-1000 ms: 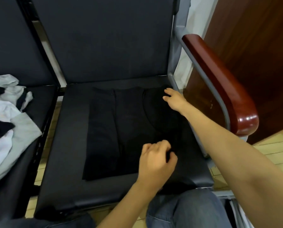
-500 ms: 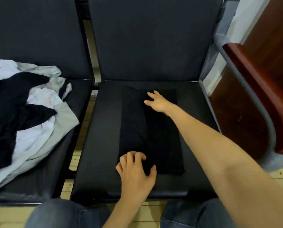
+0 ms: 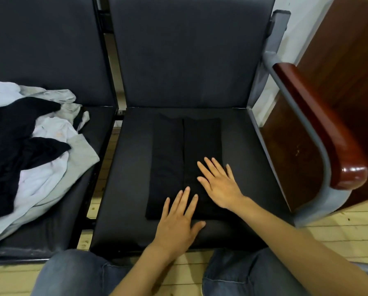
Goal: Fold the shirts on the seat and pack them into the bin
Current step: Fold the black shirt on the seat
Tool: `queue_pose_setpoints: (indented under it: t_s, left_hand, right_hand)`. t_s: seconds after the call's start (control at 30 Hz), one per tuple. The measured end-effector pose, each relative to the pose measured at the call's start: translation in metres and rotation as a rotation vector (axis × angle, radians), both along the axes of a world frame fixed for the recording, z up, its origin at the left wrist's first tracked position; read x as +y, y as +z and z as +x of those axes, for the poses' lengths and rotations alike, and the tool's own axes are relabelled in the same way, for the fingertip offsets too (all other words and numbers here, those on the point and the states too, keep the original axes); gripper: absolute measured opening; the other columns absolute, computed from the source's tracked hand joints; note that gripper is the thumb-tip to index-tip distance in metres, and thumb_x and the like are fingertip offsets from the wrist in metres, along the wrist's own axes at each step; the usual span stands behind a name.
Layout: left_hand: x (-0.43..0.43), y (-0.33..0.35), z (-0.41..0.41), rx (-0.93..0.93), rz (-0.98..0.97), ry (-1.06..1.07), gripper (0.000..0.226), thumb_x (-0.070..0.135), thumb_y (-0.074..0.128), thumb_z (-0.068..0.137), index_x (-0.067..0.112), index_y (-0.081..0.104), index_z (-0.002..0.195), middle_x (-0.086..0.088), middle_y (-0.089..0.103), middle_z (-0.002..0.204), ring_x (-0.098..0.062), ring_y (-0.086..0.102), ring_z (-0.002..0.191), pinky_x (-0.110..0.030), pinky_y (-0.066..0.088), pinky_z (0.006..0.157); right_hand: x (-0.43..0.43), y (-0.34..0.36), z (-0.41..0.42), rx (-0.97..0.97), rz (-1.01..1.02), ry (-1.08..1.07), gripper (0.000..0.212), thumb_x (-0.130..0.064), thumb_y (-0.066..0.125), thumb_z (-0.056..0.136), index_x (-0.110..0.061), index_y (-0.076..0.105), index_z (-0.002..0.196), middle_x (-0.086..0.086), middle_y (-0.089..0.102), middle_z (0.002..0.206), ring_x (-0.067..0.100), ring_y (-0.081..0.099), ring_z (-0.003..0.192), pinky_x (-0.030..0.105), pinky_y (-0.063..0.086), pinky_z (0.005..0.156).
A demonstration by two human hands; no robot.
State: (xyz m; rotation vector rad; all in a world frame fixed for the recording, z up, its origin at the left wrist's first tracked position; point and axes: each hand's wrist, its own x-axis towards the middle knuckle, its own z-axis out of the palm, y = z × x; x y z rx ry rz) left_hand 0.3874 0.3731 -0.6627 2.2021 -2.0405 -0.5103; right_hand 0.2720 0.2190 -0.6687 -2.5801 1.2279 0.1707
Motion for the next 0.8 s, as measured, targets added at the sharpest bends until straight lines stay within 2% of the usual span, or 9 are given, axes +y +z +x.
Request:
queue_pose_setpoints:
  t_s: [0.1,0.2,0.27,0.33,0.43,0.53,0.63,0.73,0.8]
  left_hand:
    - [-0.007,0.019,0.018,0.201,0.089,-0.072,0.064,0.049,0.037,0.098,0.029,0.009,0.152,0.005,-0.007,0.158,-0.011,-0.005,0.146,-0.031,0.0,0.119]
    - [-0.003,0.032,0.046,0.176,-0.041,-0.082,0.059,0.047,0.041,0.098,0.027,0.021,0.15,0.006,0.014,0.158,-0.012,0.009,0.146,-0.027,0.006,0.117]
    - [0.005,0.031,0.065,0.012,-0.118,-0.144,0.055,0.047,0.047,0.095,0.023,0.039,0.144,0.003,0.032,0.152,-0.017,0.023,0.143,-0.031,0.015,0.116]
    - [0.015,0.026,0.079,-0.15,-0.188,-0.237,0.05,0.04,0.071,0.081,0.018,0.061,0.125,-0.002,0.058,0.131,-0.024,0.052,0.124,-0.038,0.038,0.105]
    - [0.023,0.017,0.087,-0.278,-0.292,-0.297,0.045,0.033,0.089,0.059,0.017,0.075,0.098,0.001,0.071,0.097,-0.019,0.069,0.089,-0.034,0.055,0.08]
    - [0.023,0.015,0.083,-0.339,-0.336,-0.335,0.038,0.027,0.091,0.056,0.016,0.077,0.089,0.002,0.072,0.086,-0.015,0.069,0.076,-0.027,0.055,0.075]
    - [0.022,0.013,0.078,-0.386,-0.308,-0.35,0.041,0.015,0.092,0.046,0.014,0.076,0.083,0.0,0.071,0.08,-0.016,0.067,0.067,-0.024,0.055,0.063]
    - [0.02,0.016,0.074,-0.419,-0.25,-0.327,0.044,0.008,0.091,0.034,0.018,0.074,0.073,0.003,0.066,0.068,-0.013,0.063,0.057,-0.021,0.051,0.051]
    - [0.021,0.023,0.074,-0.405,-0.268,-0.31,0.039,0.007,0.09,0.036,0.022,0.073,0.069,0.007,0.063,0.062,-0.011,0.06,0.052,-0.02,0.049,0.052]
  right_hand:
    - [0.0,0.005,-0.006,0.057,0.03,0.03,0.057,-0.053,0.01,0.099,-0.035,-0.006,0.15,-0.009,-0.013,0.159,0.011,-0.021,0.144,0.051,-0.018,0.111]
    - [0.013,0.02,-0.007,-0.042,-0.009,0.049,0.058,-0.05,0.02,0.101,-0.029,0.003,0.152,-0.006,-0.007,0.16,0.016,-0.015,0.146,0.05,-0.013,0.114]
    - [0.034,0.027,-0.017,-0.211,-0.13,0.126,0.055,-0.044,0.036,0.1,-0.016,0.034,0.147,0.004,0.027,0.155,0.024,0.018,0.146,0.046,0.016,0.117]
    - [0.054,0.026,-0.03,-0.301,-0.284,0.254,0.043,-0.038,0.053,0.091,-0.009,0.064,0.12,0.008,0.061,0.124,0.027,0.056,0.119,0.04,0.05,0.094]
    - [0.072,0.02,-0.045,-0.2,-0.376,0.308,0.039,-0.03,0.083,0.069,-0.01,0.073,0.1,0.004,0.07,0.097,0.022,0.069,0.088,0.03,0.057,0.065]
    - [0.081,0.016,-0.048,-0.044,-0.414,0.347,0.052,-0.026,0.092,0.054,-0.011,0.074,0.101,0.005,0.072,0.093,0.021,0.07,0.077,0.026,0.055,0.05]
    - [0.088,0.019,-0.045,0.134,-0.44,0.391,0.068,-0.016,0.091,0.048,-0.011,0.071,0.112,0.009,0.071,0.1,0.023,0.07,0.079,0.027,0.051,0.047]
    - [0.093,0.036,-0.036,0.256,-0.41,0.403,0.054,-0.006,0.059,0.087,-0.005,0.044,0.139,0.014,0.054,0.129,0.029,0.058,0.108,0.034,0.05,0.069]
    - [0.09,0.042,-0.031,0.231,-0.398,0.386,0.043,-0.003,0.045,0.093,-0.006,0.043,0.137,0.014,0.051,0.128,0.03,0.053,0.113,0.037,0.045,0.082]
